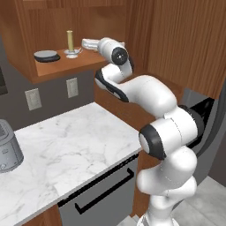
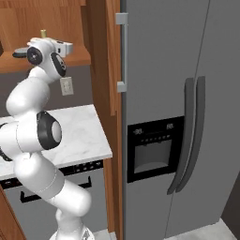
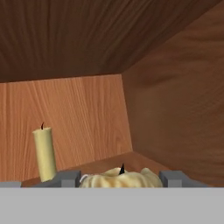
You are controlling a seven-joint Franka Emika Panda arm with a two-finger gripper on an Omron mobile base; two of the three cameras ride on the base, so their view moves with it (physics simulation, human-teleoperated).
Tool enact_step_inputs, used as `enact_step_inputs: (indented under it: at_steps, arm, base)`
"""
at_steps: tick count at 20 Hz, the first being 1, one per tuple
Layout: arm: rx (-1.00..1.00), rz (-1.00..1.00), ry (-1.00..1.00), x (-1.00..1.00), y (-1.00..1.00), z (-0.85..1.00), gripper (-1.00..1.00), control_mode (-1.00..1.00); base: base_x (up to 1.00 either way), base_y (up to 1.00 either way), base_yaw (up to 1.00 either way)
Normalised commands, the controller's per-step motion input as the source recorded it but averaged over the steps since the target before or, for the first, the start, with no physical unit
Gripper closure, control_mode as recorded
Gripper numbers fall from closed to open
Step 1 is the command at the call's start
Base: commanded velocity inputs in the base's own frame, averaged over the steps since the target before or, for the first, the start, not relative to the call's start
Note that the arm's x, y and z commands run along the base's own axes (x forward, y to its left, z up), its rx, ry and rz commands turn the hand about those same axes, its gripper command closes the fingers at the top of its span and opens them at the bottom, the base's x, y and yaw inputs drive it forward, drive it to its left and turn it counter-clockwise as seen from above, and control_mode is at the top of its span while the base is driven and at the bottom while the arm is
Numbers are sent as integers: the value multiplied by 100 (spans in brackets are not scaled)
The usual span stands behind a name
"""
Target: Pick the candle and candle from the dining table and place them in the open cabinet. Close the cabinet after placing the objects.
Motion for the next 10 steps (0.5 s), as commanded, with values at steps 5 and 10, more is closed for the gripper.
enact_step_inputs:
  at_steps: [5, 10]
  arm:
    - [0, 6, 0, 0, 0, 0, 100, -100]
    - [0, 8, 0, 0, 0, 0, 100, -100]
  base:
    - [0, 0, 0]
    - [0, 0, 0]
